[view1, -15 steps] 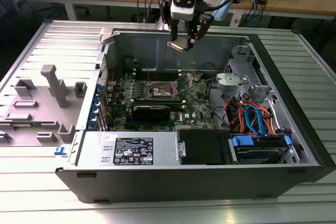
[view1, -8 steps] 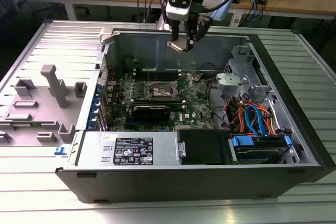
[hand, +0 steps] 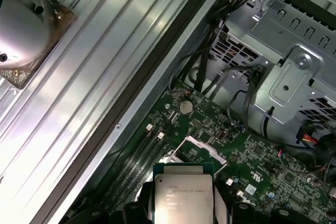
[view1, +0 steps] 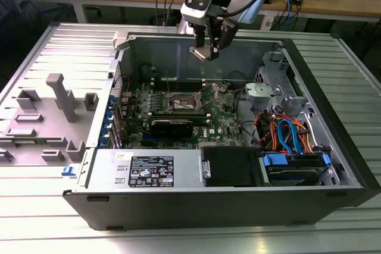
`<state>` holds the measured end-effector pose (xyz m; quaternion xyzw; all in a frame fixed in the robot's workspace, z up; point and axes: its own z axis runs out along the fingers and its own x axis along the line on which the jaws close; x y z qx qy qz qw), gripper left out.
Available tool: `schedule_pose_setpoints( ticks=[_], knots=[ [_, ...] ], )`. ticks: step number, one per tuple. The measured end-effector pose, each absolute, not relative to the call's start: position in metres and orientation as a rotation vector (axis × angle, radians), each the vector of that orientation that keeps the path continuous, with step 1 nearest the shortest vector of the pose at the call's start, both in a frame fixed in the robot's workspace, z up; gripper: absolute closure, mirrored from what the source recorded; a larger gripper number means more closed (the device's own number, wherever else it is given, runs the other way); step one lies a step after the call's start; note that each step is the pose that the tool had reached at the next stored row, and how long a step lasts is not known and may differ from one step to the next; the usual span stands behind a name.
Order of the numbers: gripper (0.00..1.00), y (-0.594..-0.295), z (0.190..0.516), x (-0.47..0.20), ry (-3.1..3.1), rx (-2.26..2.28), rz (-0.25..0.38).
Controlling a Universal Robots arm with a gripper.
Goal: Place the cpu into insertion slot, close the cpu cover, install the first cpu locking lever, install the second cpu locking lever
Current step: 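Place the cpu into insertion slot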
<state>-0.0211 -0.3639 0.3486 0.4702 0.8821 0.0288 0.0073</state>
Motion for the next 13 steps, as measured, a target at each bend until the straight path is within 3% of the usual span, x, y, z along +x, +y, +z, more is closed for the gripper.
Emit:
schedule_pose_setpoints(
  ticks=[13],
  knots=[
    [0.45,-0.3639,0.3424,-0.0211,2.576,1.762,0.085]
  ],
)
